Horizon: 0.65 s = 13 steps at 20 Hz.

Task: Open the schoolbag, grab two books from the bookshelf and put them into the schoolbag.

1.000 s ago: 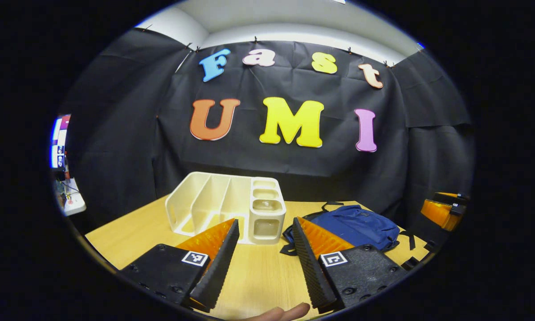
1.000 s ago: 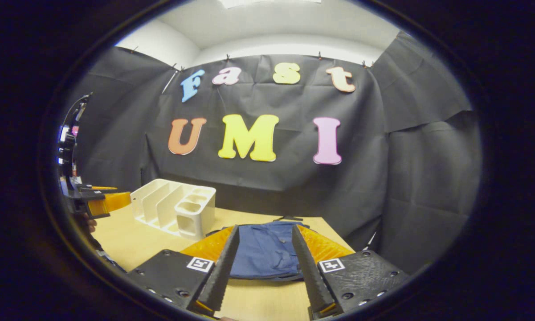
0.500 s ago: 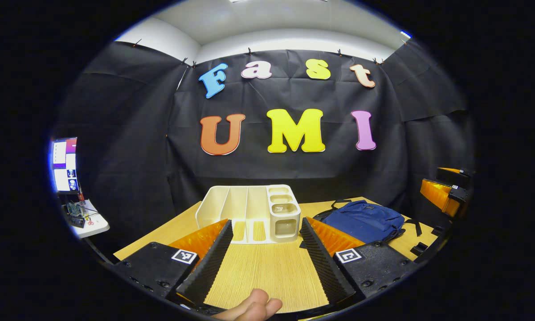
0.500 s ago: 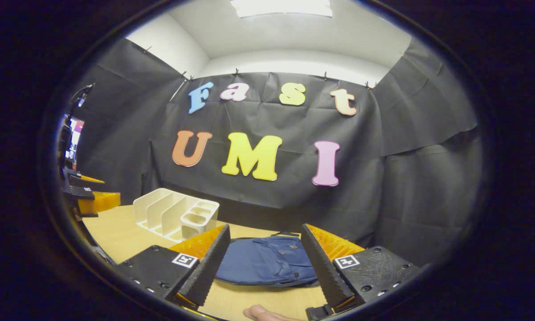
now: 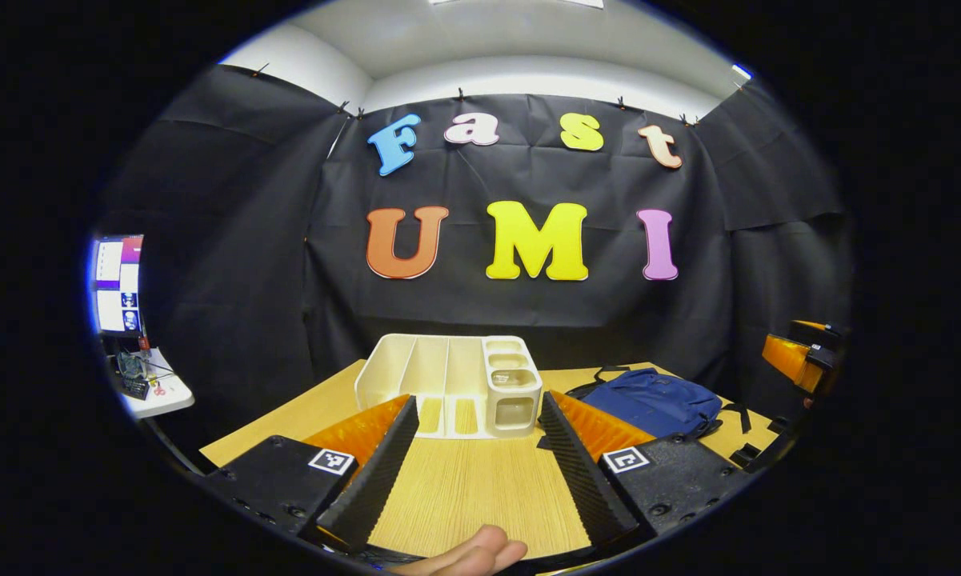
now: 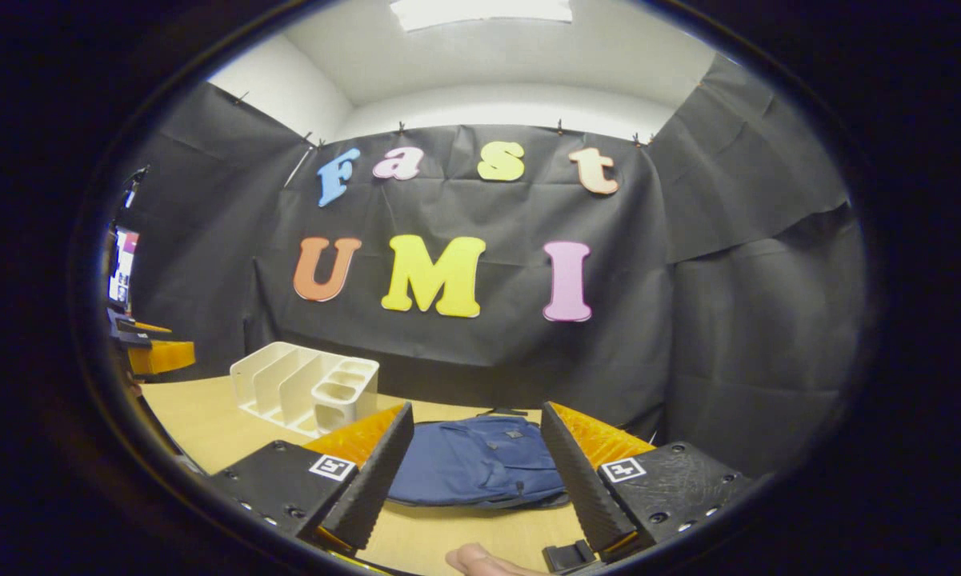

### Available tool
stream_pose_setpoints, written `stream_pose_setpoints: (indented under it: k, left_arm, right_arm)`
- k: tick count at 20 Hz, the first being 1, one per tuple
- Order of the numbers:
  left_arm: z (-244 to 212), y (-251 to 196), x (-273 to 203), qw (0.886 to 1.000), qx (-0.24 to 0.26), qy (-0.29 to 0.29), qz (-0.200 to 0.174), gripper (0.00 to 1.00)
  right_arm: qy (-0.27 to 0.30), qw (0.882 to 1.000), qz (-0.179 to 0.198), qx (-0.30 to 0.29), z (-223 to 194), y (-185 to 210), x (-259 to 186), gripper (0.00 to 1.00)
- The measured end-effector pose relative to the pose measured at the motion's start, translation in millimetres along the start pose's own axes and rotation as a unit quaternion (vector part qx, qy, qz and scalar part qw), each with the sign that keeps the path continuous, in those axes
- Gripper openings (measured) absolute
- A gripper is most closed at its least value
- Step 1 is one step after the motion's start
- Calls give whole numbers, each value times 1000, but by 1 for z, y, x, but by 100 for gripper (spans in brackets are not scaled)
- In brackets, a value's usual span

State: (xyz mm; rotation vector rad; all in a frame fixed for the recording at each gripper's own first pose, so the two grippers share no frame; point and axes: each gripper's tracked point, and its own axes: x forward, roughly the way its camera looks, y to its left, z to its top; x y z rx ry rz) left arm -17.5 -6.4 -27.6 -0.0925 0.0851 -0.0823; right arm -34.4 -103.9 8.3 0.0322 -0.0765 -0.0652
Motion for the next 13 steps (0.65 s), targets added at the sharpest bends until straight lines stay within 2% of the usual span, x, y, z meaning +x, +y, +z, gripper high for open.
stream_pose_setpoints:
  k: [9,11,13]
  left_arm:
    - [-13,4,13,1000,-22,19,2,97]
    - [-16,5,15,999,-26,23,3,97]
    - [-17,5,16,999,-23,25,5,97]
  right_arm:
    - [36,999,0,16,-25,-11,8,95]
    - [38,999,-1,16,-27,-12,9,98]
    - [39,999,0,13,-27,-13,11,95]
